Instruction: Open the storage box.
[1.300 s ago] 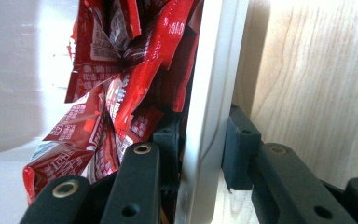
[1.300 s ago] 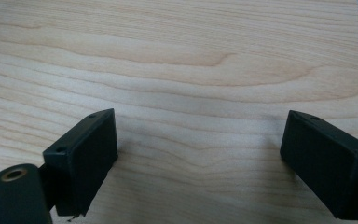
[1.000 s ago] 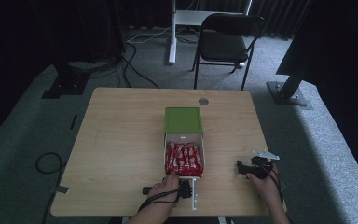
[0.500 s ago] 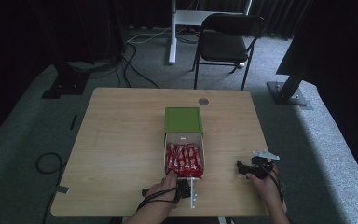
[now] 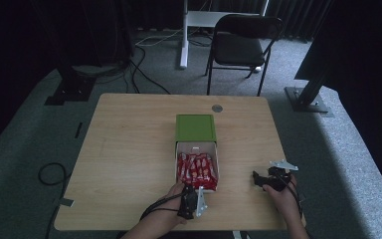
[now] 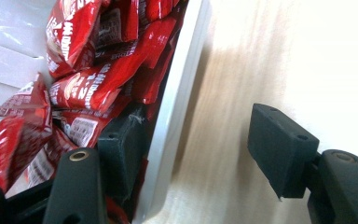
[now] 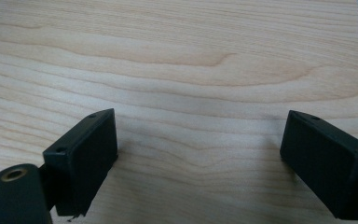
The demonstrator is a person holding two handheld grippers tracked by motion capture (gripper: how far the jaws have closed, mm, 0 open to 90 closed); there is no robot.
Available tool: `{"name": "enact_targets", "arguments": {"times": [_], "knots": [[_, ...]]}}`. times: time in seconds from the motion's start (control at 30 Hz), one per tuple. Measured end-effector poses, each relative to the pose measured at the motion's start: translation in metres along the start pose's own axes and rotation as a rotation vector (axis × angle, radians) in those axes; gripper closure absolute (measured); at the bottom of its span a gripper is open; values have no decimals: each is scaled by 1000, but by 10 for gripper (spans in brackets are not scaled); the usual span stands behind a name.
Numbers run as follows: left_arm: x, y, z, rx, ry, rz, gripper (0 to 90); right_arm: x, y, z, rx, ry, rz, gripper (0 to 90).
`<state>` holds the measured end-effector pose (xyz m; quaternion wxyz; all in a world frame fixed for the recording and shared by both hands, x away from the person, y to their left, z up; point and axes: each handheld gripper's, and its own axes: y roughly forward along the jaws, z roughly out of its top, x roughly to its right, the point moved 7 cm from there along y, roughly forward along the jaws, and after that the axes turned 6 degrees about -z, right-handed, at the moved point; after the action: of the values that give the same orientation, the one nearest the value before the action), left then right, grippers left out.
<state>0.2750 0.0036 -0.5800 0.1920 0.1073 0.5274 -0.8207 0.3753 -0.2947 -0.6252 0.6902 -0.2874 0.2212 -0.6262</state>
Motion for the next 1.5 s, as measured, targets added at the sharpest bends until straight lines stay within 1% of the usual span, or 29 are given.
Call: {"name": "enact_targets", "arguments": {"times": [0.07, 0.1, 0.17, 0.2, 0.23, 0.3, 0.4, 0.43, 0.47, 0.53, 0.57, 0.6, 0.63, 0.67, 0.7, 0.73, 0.8, 0.87, 0.9, 0.93, 0.97, 1.0, 1.13, 1.2, 1.23, 1.3, 1.43, 1.47, 1.5], "knots": [[0, -4, 0, 14, -14, -19, 381, 0, 0, 0, 0, 0, 0, 103], [0, -4, 0, 14, -14, -19, 380, 0, 0, 0, 0, 0, 0, 103], [1, -10, 3, 49, -30, -42, 380, 0, 0, 0, 0, 0, 0, 103], [1, -10, 3, 49, -30, -42, 371, 0, 0, 0, 0, 0, 0, 103], [2, -15, 7, 81, -50, -61, 350, 0, 0, 0, 0, 0, 0, 103], [1, -20, 10, 92, -47, -65, 345, 0, 0, 0, 0, 0, 0, 103], [0, -27, 15, 137, -66, -88, 345, 0, 0, 0, 0, 0, 0, 103], [-2, -31, 18, 163, -79, -92, 344, 0, 0, 0, 0, 0, 0, 103], [-4, -34, 19, 175, -86, -95, 345, 0, 0, 0, 0, 0, 0, 103], [-8, -41, 23, 214, -109, -117, 342, 0, 0, 0, 0, 0, 0, 103], [-8, -41, 23, 214, -109, -117, 342, 0, 0, 0, 0, 0, 0, 103], [-16, -48, 24, 253, -124, -123, 342, 0, 0, 0, 0, 0, 0, 103], [-21, -51, 24, 265, -136, -115, 342, 0, 0, 0, 0, 0, 0, 103], [-24, -53, 24, 274, -136, -104, 342, 0, 0, 0, 0, 0, 0, 103], [-30, -57, 25, 296, -143, -96, 342, 0, 0, 0, 0, 0, 0, 103], [-34, -59, 24, 309, -160, -93, 342, 0, 0, 0, 0, 0, 0, 103], [-42, -63, 23, 330, -169, -78, 342, 0, 0, 0, 0, 0, 0, 103], [-50, -66, 22, 349, -197, -64, 337, 0, 0, 0, 0, 0, 0, 103], [-55, -68, 21, 373, -218, -61, 318, 0, 0, 0, 0, 0, 0, 103], [-59, -70, 19, 381, -236, -52, 298, 0, 0, 0, 0, 0, 0, 103], [-59, -70, 19, 381, -236, -52, 295, 0, 0, 0, 0, 0, 0, 103], [-67, -73, 16, 405, -268, -32, 284, 0, 0, 0, 0, 0, 0, 103], [-80, -78, 8, 435, -327, -11, 251, 0, 0, 0, 0, 0, 0, 103], [-87, -80, 3, 455, -356, 1, 195, 0, 0, 0, 0, 0, 0, 103], [-92, -81, -2, 459, -381, 20, 177, 0, 0, 0, 0, 0, 0, 103], [-102, -82, -11, 465, -403, 65, 163, 0, 0, 0, 0, 0, 0, 103], [-116, -84, -25, 500, -492, 109, 150, 0, 0, 0, 0, 0, 0, 103], [-119, -84, -30, 495, -504, 118, 150, 0, 0, 0, 0, 0, 0, 103], [-125, -84, -39, 490, -536, 144, 150, 0, 0, 0, 0, 0, 0, 103]]}}
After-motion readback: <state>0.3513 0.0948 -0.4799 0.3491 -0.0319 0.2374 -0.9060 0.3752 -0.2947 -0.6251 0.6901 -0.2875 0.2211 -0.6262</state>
